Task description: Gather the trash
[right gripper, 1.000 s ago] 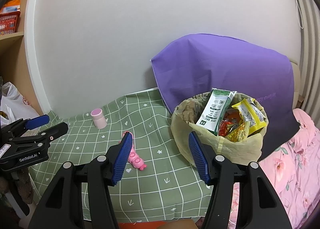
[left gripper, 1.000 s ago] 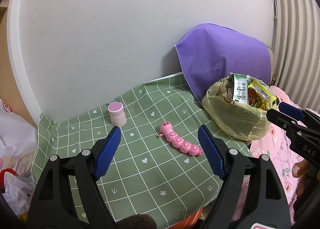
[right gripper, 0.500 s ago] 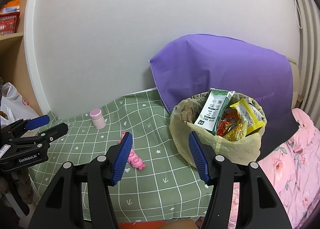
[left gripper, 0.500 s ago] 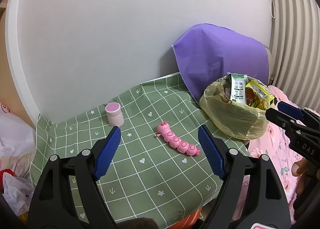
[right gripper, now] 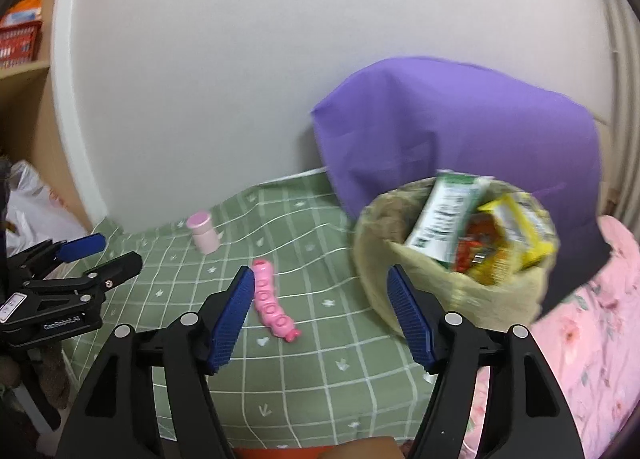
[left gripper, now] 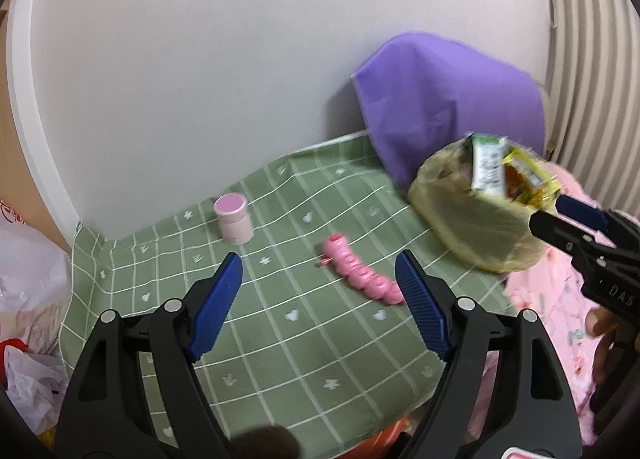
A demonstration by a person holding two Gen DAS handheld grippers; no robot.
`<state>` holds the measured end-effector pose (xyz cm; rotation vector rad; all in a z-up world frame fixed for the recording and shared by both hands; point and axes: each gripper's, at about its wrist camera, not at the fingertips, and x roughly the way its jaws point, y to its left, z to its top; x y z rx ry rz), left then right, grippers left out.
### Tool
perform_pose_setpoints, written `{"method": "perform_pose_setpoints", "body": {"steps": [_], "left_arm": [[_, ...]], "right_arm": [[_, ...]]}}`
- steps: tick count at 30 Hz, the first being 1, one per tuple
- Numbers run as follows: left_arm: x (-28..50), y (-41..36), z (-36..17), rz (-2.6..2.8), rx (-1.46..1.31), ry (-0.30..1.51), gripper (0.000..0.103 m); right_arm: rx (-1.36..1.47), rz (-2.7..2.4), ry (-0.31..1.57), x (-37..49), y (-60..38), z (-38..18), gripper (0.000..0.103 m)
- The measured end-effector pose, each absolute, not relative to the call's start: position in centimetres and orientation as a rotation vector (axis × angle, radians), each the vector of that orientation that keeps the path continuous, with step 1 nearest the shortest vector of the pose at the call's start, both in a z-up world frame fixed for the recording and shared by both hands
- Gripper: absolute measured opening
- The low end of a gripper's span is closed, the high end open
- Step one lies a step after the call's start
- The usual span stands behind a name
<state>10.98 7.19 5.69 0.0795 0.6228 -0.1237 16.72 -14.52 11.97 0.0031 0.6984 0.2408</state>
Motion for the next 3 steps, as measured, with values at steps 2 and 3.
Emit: {"method": "perform_pose_setpoints", "body": {"steps": [2,3], "left_arm": [[13.0,9.2,4.1,-0.044,0.068,0.667,0.075],[14.2,10.6,3.2,0.002,0.049,0.698,0.075]], "right_arm": [[-0.036,0.336,0.753,19.1,-12.6,10.4,0.065],[-0.051,0.377,0.778,20.1,-11.5,9.6,0.065]]}}
